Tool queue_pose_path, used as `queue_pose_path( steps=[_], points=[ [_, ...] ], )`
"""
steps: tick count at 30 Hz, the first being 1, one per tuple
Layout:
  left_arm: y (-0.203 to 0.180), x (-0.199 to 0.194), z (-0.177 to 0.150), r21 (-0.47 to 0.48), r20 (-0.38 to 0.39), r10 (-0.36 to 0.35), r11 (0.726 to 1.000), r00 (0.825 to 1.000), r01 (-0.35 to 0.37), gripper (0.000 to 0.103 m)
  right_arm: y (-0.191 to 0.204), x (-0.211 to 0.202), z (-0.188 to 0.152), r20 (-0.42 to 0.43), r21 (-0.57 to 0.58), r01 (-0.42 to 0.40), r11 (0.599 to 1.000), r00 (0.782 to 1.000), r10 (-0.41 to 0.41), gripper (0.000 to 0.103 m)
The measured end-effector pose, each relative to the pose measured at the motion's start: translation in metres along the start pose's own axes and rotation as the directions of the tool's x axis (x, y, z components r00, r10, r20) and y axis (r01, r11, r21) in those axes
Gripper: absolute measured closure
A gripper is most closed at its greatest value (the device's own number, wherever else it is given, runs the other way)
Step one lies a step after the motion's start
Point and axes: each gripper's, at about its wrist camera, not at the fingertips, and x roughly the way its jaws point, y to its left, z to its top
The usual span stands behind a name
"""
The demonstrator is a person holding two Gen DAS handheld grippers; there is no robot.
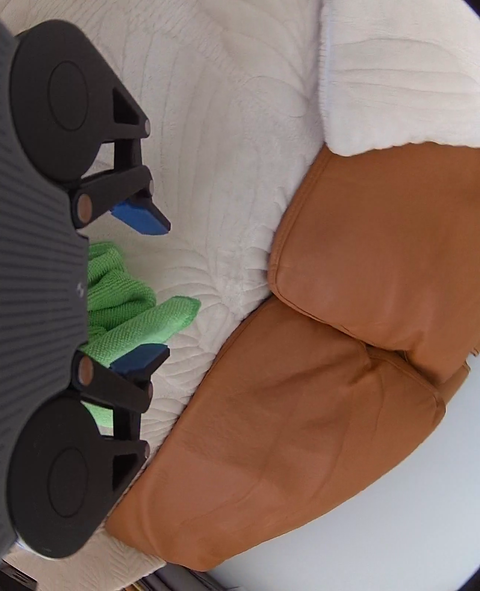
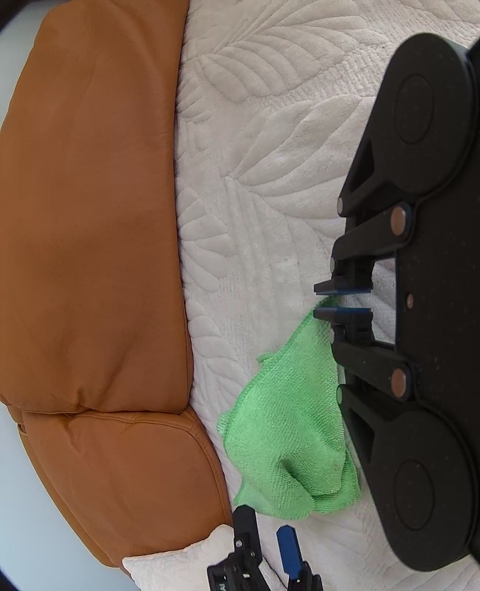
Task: Fold towel
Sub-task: 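Grasp another towel corner with the left gripper while the right gripper holds its corner, then lift the towel with both grippers and shake it out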
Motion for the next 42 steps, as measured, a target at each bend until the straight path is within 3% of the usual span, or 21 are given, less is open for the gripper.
queue_pose_path(
  steps=[3,5,9,11,17,24,29,32,35,38,42],
  points=[
    [-0.006,0.004,0.005,0.005,0.031,-0.013,1.0,0.999,0.013,0.04,0.001,0.0,0.0,-0.001,0.002,-0.008,1.0,1.0,0.008,0.097],
    [-0.008,0.008,0.009,0.004,0.022,-0.025,1.0,0.999,0.025,0.05,0.001,0.001,0.0,-0.001,0.004,-0.013,1.0,1.0,0.013,0.097],
    [-0.007,0.02,0.01,-0.047,-0.049,-0.069,0.997,0.996,0.067,0.085,0.002,0.0,0.001,0.001,0.004,-0.013,1.0,1.0,0.013,0.097],
    [-0.006,0.018,0.007,-0.049,-0.038,-0.063,0.997,0.997,0.062,0.098,0.002,0.0,0.001,0.002,0.007,-0.013,1.0,1.0,0.013,0.097],
    [-0.019,-0.014,0.01,0.032,0.031,-0.111,0.993,0.993,0.11,0.098,0.0,-0.01,0.003,0.038,0.02,-0.03,0.999,0.999,0.029,0.101],
    [-0.042,-0.098,0.009,0.12,0.154,-0.188,0.978,0.97,0.171,0.098,-0.001,-0.061,0.012,0.154,0.056,-0.112,0.992,0.983,0.102,0.101],
    [-0.058,-0.181,0.003,0.203,0.301,-0.236,0.962,0.924,0.18,0.098,0.002,-0.123,0.02,0.298,0.086,-0.192,0.978,0.941,0.158,0.102],
    [-0.065,-0.224,0.0,0.232,0.362,-0.249,0.957,0.898,0.172,0.098,0.005,-0.165,0.024,0.387,0.074,-0.234,0.969,0.903,0.188,0.102],
    [-0.073,-0.258,-0.003,0.266,0.41,-0.254,0.952,0.876,0.152,0.098,0.011,-0.196,0.024,0.46,0.029,-0.225,0.974,0.868,0.187,0.102],
    [-0.084,-0.282,-0.009,0.288,0.448,-0.206,0.954,0.87,0.078,0.098,0.012,-0.218,0.017,0.512,0.012,-0.217,0.976,0.84,0.181,0.102],
    [-0.088,-0.284,-0.014,0.298,0.462,-0.168,0.954,0.871,0.026,0.098,0.012,-0.228,0.014,0.542,-0.002,-0.206,0.978,0.822,0.175,0.102]
  ],
)
